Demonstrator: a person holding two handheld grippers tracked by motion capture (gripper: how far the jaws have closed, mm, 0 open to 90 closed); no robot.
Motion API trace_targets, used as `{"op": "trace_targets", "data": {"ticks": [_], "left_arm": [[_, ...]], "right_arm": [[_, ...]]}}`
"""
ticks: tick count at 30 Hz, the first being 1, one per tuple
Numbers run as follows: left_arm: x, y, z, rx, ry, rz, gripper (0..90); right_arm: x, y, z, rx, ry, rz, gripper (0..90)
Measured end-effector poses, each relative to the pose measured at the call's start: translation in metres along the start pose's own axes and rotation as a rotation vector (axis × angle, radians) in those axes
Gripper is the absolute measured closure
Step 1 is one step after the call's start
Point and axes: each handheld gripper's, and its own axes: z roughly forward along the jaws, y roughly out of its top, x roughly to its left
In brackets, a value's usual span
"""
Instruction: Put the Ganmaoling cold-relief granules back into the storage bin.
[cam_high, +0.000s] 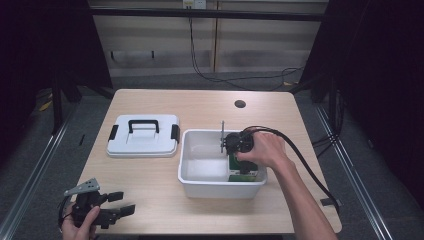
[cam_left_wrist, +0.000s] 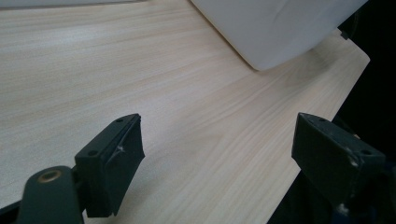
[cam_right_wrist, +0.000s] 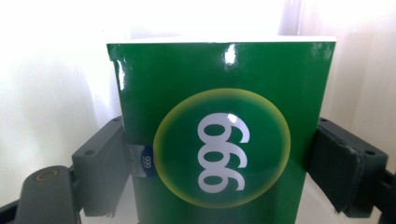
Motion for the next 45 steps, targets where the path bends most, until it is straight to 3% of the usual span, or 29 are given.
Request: {"op": "trace_targets", "data": {"ticks": [6, 15, 20, 27, 35, 45], "left_arm": [[0.000, 0.000, 0.000, 0.000, -0.003, 0.000, 16.6], [0.000, 0.000, -0.001, 0.000, -0.001, 0.001, 16.6], [0.000, 0.000, -0.001, -0.002, 0.000, 0.003, 16.6], [0.000, 0.000, -0.001, -0.005, 0.002, 0.005, 16.6], [0.000, 0.000, -0.001, -0.006, 0.004, 0.003, 16.6], [0.000, 0.001, -0.001, -0.003, 0.005, 0.004, 16.6]], "right_arm": [[0.001, 0.000, 0.001, 0.003, 0.016, 0.019, 13.8], [0.000, -0.002, 0.001, -0.010, 0.006, 0.009, 12.8], [-0.001, -0.002, 0.000, -0.013, 0.029, 0.014, 12.1], [-0.001, -0.005, 0.000, -0.030, 0.028, 0.004, 9.9], [0.001, -0.012, -0.010, -0.075, -0.003, 0.022, 8.8], [0.003, -0.021, -0.024, -0.143, 0.001, 0.042, 8.9]]}}
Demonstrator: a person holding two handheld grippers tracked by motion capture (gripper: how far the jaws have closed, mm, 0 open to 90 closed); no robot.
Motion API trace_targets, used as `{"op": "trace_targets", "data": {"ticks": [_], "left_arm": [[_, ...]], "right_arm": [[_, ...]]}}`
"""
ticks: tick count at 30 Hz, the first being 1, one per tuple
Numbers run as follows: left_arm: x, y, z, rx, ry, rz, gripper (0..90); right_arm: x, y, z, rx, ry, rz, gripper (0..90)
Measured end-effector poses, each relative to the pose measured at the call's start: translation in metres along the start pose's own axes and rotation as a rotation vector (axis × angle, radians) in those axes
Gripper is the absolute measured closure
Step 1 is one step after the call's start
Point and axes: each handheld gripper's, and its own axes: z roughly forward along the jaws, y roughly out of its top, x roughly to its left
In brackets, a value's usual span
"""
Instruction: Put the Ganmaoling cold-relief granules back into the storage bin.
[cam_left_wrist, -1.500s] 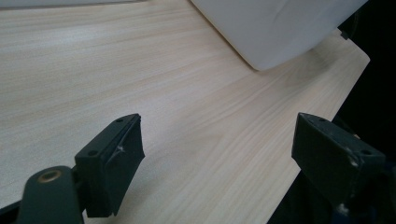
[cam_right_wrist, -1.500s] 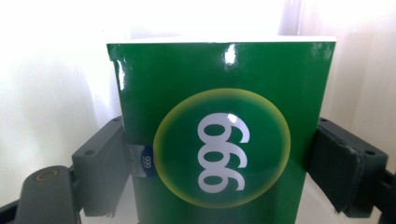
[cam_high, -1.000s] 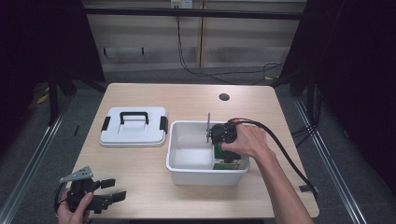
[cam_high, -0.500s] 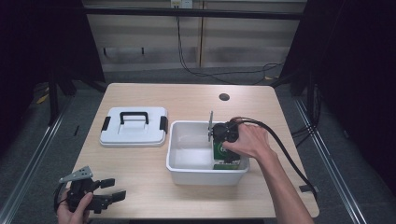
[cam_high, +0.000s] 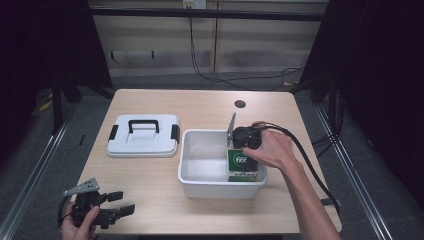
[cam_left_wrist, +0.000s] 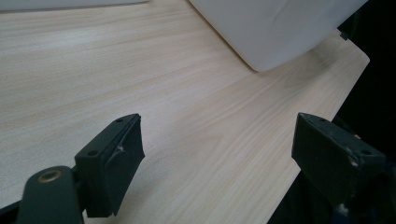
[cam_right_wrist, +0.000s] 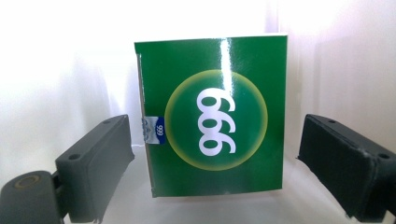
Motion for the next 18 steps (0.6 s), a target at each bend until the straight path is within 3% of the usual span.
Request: {"op": "trace_targets", "data": {"ticks": [9, 13, 14, 18], "left_arm": [[0.000, 0.000, 0.000, -0.001, -0.001, 0.001, 16.6], [0.000, 0.000, 0.000, -0.001, -0.001, 0.001, 16.6], [0.000, 0.000, 0.000, -0.001, -0.001, 0.001, 16.6], [0.000, 0.000, 0.000, -0.001, 0.000, 0.000, 16.6]], "right_arm": [[0.002, -0.007, -0.013, -0.094, 0.015, 0.025, 9.3], [0.003, -0.009, -0.017, -0.111, 0.012, 0.034, 9.7], [0.002, -0.012, -0.021, -0.141, 0.020, 0.041, 11.9], [0.003, -0.015, -0.025, -0.177, 0.014, 0.069, 12.7]]}}
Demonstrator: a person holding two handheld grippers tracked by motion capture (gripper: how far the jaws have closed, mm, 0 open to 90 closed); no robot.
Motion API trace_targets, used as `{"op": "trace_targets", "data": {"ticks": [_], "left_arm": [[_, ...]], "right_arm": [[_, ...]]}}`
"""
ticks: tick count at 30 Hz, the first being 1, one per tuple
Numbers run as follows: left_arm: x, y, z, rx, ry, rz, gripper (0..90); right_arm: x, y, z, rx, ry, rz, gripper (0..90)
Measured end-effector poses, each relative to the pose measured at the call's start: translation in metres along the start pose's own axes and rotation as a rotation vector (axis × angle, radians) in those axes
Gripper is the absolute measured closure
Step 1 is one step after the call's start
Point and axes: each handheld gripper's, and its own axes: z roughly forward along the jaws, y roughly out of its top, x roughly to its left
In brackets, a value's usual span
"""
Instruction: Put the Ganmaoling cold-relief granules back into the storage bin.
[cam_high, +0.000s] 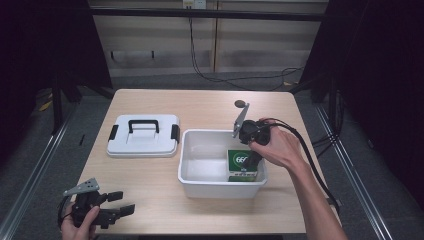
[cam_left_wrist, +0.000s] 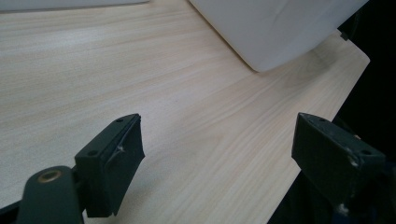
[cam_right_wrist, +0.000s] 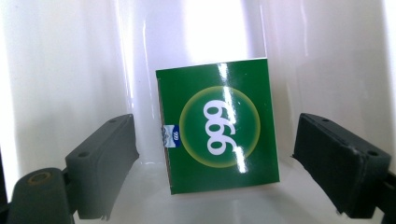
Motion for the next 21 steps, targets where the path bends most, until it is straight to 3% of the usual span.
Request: {"op": "trace_targets", "data": {"ticks": [7, 11, 14, 18, 20, 21], "left_arm": [[0.000, 0.000, 0.000, 0.002, -0.002, 0.001, 16.6], [0.000, 0.000, 0.000, 0.001, 0.001, 0.001, 16.6], [0.000, 0.000, 0.000, 0.002, 0.002, 0.000, 16.6], [0.000, 0.000, 0.000, 0.002, 0.004, 0.000, 16.6], [0.000, 0.000, 0.000, 0.002, 0.004, -0.002, 16.6], [0.000, 0.000, 0.000, 0.002, 0.004, -0.002, 16.6]], "right_arm": [[0.002, -0.009, -0.012, -0.099, 0.007, 0.054, 17.6], [0.000, -0.020, -0.022, -0.219, 0.020, 0.068, 23.0], [0.001, -0.027, -0.028, -0.270, -0.003, 0.088, 23.1], [0.002, -0.032, -0.031, -0.291, -0.024, 0.098, 23.2], [0.004, -0.039, -0.036, -0.347, -0.039, 0.103, 26.4], [0.004, -0.039, -0.036, -0.347, -0.039, 0.103, 26.4]]}}
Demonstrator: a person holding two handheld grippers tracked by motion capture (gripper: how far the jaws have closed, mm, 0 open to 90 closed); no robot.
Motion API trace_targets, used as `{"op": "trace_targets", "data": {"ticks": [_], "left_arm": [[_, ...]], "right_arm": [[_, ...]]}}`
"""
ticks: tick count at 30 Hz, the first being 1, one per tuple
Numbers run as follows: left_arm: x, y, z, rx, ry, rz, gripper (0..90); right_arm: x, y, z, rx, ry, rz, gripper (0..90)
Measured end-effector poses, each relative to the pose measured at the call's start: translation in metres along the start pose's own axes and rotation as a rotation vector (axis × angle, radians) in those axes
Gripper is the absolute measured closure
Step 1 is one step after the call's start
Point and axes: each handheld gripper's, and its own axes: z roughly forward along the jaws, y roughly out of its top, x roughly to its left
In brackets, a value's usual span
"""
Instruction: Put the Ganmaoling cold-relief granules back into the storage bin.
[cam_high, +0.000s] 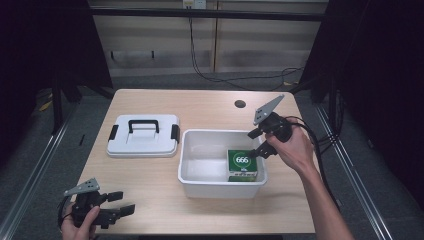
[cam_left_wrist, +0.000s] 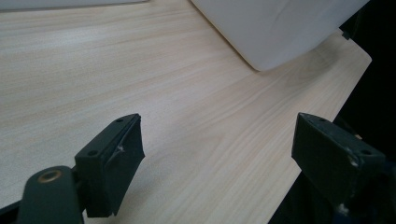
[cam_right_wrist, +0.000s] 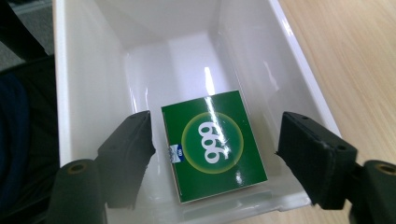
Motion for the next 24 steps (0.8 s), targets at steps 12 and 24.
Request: {"op": "trace_targets", "data": {"ticks": [12, 24], "left_arm": [[0.000, 0.000, -0.001, -0.003, 0.005, -0.001, 16.6], [0.001, 0.000, -0.001, -0.016, 0.019, -0.008, 16.6]], "right_arm": [[0.007, -0.027, -0.027, -0.189, -0.116, 0.088, 23.7], [0.017, -0.065, -0.045, -0.292, -0.181, 0.148, 22.3]]}}
